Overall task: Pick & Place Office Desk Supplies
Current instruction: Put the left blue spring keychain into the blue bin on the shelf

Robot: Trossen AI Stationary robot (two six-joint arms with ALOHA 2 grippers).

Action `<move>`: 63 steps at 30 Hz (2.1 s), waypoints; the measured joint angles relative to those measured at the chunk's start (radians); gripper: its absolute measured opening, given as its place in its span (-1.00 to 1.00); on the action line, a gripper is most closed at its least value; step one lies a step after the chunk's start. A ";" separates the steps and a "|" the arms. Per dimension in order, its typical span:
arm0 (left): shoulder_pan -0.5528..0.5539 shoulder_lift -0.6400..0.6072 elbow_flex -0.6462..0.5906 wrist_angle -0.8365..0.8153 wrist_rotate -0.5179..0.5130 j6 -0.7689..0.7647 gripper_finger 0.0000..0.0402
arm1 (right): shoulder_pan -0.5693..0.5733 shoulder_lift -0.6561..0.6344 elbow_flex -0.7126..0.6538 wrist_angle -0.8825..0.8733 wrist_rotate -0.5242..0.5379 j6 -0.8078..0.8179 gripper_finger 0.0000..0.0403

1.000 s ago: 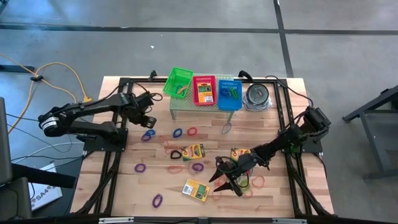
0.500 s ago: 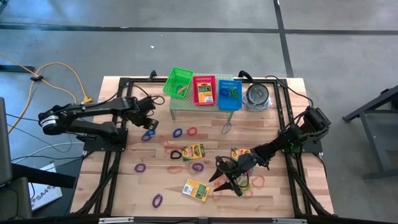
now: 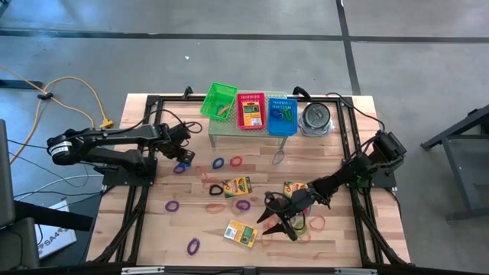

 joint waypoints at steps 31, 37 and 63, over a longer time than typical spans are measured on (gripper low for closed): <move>-0.212 0.236 0.000 -0.010 -0.098 -0.174 -0.55 | -0.007 0.000 0.000 0.001 -0.016 0.007 -0.01; -0.307 0.212 -0.009 0.006 -0.145 -0.196 -0.93 | -0.007 0.000 0.000 0.001 -0.023 0.009 -0.01; -0.950 -0.055 0.130 0.668 -0.717 0.173 -0.96 | -0.018 0.000 0.000 0.011 0.000 0.035 -0.01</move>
